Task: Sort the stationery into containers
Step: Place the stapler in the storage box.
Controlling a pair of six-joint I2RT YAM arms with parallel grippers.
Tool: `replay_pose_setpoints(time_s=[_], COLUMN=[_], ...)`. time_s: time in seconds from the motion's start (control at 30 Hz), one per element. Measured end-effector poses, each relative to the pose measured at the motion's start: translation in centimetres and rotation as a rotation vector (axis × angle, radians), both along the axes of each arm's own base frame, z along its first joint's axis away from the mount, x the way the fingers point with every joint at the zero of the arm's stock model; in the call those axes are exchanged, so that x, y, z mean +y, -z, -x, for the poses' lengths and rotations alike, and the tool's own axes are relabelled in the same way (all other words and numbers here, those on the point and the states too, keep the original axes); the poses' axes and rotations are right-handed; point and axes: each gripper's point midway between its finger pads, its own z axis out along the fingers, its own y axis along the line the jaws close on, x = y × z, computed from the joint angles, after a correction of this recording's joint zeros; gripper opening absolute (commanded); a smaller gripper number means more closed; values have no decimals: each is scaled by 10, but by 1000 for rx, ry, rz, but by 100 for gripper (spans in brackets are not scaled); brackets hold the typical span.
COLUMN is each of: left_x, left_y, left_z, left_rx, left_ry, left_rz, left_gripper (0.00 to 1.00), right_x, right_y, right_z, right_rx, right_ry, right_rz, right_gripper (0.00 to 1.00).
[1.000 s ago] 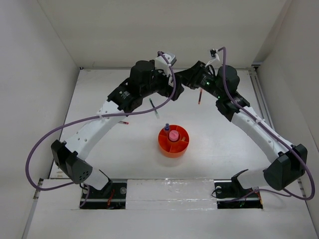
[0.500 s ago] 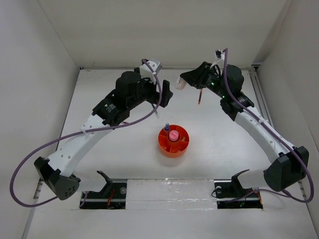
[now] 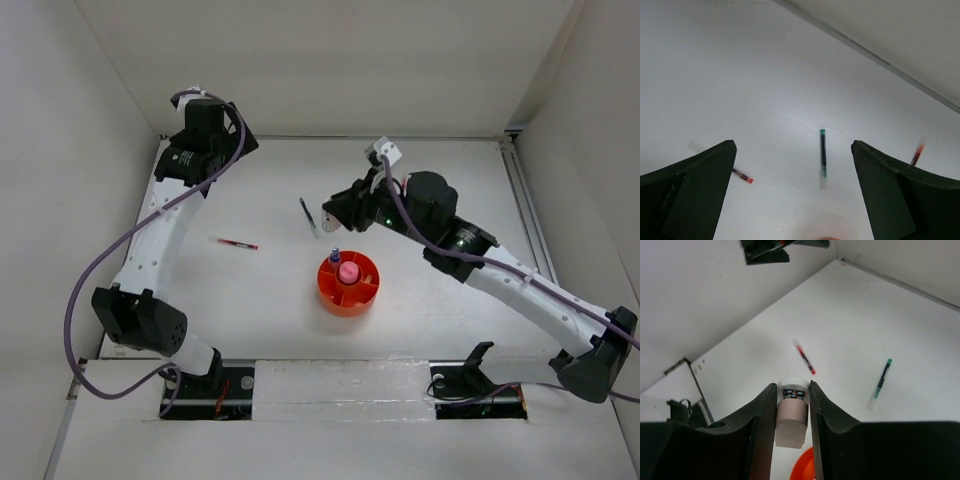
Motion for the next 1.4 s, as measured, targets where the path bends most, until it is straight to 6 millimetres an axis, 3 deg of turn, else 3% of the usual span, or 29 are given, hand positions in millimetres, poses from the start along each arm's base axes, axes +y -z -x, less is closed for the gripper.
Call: replay_pose_setpoints(time_s=[0.13, 0.37, 0.57, 0.9, 1.4], left_x=[1, -3, -2, 1, 1], left_y=[22, 36, 49, 46, 52], left_z=[6, 19, 24, 32, 33], left_rx=[76, 110, 144, 127, 124], left_ry=[-42, -53, -49, -29, -15], left_rz=[32, 61, 54, 31, 19], left_gripper=[100, 100, 100, 100, 100], right_x=[19, 30, 37, 42, 40], right_y=[30, 76, 101, 142, 150], right_z=[28, 52, 54, 42, 38], right_rx=[-33, -58, -73, -60, -59], right_ry=[-16, 12, 62, 126, 148], right_rz=[124, 291, 388, 513, 538], right_gripper=[0, 0, 0, 0, 0])
